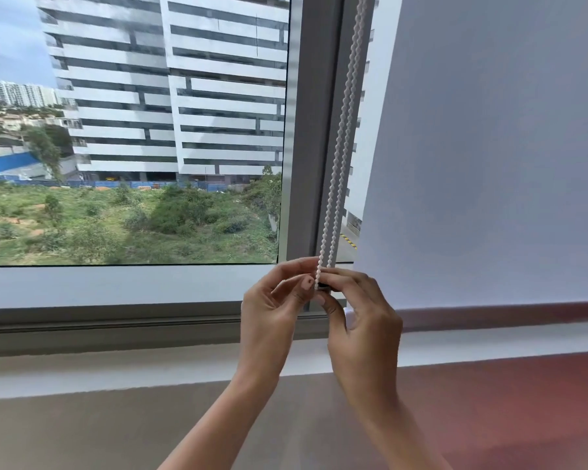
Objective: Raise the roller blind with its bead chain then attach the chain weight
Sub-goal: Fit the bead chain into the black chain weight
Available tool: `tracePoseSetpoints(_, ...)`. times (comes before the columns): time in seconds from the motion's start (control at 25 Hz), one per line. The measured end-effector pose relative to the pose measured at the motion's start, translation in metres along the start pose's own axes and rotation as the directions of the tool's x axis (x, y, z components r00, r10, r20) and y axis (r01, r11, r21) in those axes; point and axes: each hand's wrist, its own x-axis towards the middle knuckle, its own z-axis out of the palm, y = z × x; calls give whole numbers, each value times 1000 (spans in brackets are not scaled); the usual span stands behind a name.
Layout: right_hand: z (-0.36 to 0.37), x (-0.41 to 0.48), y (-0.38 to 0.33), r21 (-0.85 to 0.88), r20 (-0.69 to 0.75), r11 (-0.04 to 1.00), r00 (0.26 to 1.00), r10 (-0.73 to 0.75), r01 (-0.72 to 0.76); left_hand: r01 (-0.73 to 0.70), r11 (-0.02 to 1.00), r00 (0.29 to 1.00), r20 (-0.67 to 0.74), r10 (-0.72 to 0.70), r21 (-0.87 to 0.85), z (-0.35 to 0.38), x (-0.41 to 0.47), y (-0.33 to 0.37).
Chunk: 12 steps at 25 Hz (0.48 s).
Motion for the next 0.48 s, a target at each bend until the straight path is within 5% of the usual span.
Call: tracePoseSetpoints(0.48, -7, -25, 14, 60, -139, 997, 989, 50, -42, -58, 938, 998, 11, 57, 341, 6, -1, 11)
